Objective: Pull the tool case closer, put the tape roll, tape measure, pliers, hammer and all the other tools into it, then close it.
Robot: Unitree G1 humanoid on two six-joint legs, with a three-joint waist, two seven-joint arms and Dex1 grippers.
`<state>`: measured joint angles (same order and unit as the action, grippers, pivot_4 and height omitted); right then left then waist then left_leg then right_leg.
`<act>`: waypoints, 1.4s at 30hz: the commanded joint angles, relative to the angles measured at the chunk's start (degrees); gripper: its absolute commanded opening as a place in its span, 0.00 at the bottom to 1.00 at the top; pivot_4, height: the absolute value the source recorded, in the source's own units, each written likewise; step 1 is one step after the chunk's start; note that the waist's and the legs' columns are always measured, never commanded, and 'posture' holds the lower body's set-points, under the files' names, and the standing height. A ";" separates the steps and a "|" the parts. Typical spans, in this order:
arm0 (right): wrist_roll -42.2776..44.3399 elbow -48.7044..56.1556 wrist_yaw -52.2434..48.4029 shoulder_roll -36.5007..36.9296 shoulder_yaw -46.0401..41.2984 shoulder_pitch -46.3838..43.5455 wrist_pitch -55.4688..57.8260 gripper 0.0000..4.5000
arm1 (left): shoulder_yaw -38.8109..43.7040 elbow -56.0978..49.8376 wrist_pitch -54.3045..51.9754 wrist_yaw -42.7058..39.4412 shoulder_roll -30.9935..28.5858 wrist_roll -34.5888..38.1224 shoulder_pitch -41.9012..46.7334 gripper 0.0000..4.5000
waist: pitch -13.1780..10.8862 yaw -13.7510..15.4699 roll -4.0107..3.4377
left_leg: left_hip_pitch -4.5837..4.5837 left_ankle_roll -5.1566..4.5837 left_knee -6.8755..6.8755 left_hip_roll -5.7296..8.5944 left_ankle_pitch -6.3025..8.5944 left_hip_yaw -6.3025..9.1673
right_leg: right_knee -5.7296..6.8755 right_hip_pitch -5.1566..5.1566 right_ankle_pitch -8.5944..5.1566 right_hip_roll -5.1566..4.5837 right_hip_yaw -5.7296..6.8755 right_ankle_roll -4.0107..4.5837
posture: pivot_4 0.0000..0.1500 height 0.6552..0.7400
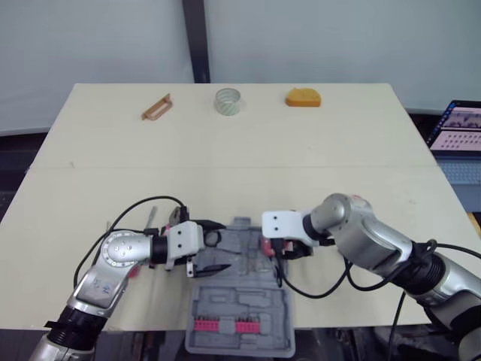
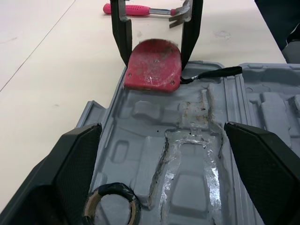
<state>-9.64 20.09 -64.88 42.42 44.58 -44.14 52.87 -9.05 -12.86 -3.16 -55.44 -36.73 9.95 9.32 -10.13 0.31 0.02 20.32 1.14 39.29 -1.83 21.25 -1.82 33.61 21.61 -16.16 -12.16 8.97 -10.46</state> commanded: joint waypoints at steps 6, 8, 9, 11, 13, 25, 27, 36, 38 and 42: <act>-2.74 0.17 0.67 -0.93 -0.04 -0.80 -2.89 0.64 | 0.07 -2.33 -0.19 0.39 0.35 0.70 0.06 1.00 | 0.00 -0.51 0.00 | -0.01 0.00 -0.03 0.00 0.00 0.00 | 0.00 0.01 0.00 0.00 0.00 0.00 | 1.00 1.00; -3.00 0.11 0.58 -1.18 -0.05 -0.76 -3.42 0.64 | 0.01 -2.37 -0.28 0.41 0.45 0.74 0.12 1.00 | 0.00 -0.51 0.00 | -0.01 0.00 -0.03 0.00 0.00 0.00 | 0.00 0.01 0.00 0.00 0.00 0.00 | 1.00 1.00; -3.12 0.03 0.58 -1.26 -0.04 -0.72 -3.59 0.64 | -0.02 -2.39 -0.33 0.43 0.50 0.75 0.15 1.00 | 0.00 -0.51 0.00 | -0.01 0.00 -0.03 0.00 0.00 0.00 | 0.00 0.01 0.00 0.00 0.00 0.00 | 1.00 1.00; -3.31 -0.17 0.54 -1.42 -0.06 -0.60 -3.88 0.64 | -0.04 -2.45 -0.40 0.44 0.56 0.76 0.16 1.00 | 0.00 -0.52 0.00 | -0.01 0.00 -0.03 0.00 0.00 0.00 | 0.00 0.01 0.00 0.00 0.00 0.00 | 1.00 1.00; -3.59 -0.38 0.44 -1.68 -0.11 -0.45 -4.36 0.64 | -0.03 -2.49 -0.42 0.40 0.63 0.75 0.14 1.00 | 0.00 -0.49 0.00 | -0.01 0.00 -0.03 0.00 0.00 0.00 | 0.00 0.01 0.00 0.00 0.00 0.00 | 1.00 1.00; -5.23 -2.15 0.36 -3.11 0.25 0.10 -7.02 0.64 | -0.05 -2.85 -0.43 0.44 0.63 0.67 -0.02 1.00 | 0.00 -0.51 0.00 | -0.01 0.00 -0.03 0.00 0.00 0.00 | 0.00 0.01 0.00 0.00 0.00 0.00 | 1.00 1.00; -5.53 -2.41 0.47 -3.36 0.36 0.27 -7.38 0.64 | -0.07 -2.98 -0.53 0.48 0.64 0.69 -0.09 1.00 | 0.00 -0.54 0.00 | -0.01 0.00 -0.03 0.00 0.00 0.00 | 0.00 0.01 0.00 0.00 0.00 0.00 | 1.00 1.00; -6.73 -2.86 0.40 -3.68 0.15 1.19 -7.90 0.64 | -0.04 -3.06 -0.78 0.38 0.63 0.76 0.06 1.00 | 0.00 -0.53 0.00 | -0.01 0.00 -0.04 0.00 0.00 0.00 | 0.00 0.01 0.00 0.00 0.00 0.00 | 1.00 1.00; -7.10 -2.77 0.32 -3.77 0.09 1.40 -7.85 0.64 | -0.11 -3.07 -0.76 0.34 0.65 0.73 0.11 1.00 | 0.00 -0.53 0.00 | -0.01 0.00 -0.03 0.00 0.00 0.00 | 0.00 0.01 0.00 0.00 0.00 0.00 | 1.00 1.00; -7.48 -2.49 0.15 -3.97 -0.17 1.66 -7.51 0.64 | -0.25 -3.11 -0.72 0.33 0.71 0.66 0.14 1.00 | 0.00 -0.53 0.00 | -0.01 0.00 -0.03 0.00 0.00 0.00 | 0.00 0.01 0.00 0.00 0.00 0.00 | 1.00 1.00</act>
<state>-16.48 16.29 -64.53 38.69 44.88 -42.45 45.26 -9.26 -13.46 -4.23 -55.10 -36.29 9.98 9.33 -10.13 -0.22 0.02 20.31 1.14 39.25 -1.83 21.25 -1.82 33.61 21.62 -16.16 -12.16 8.97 -10.46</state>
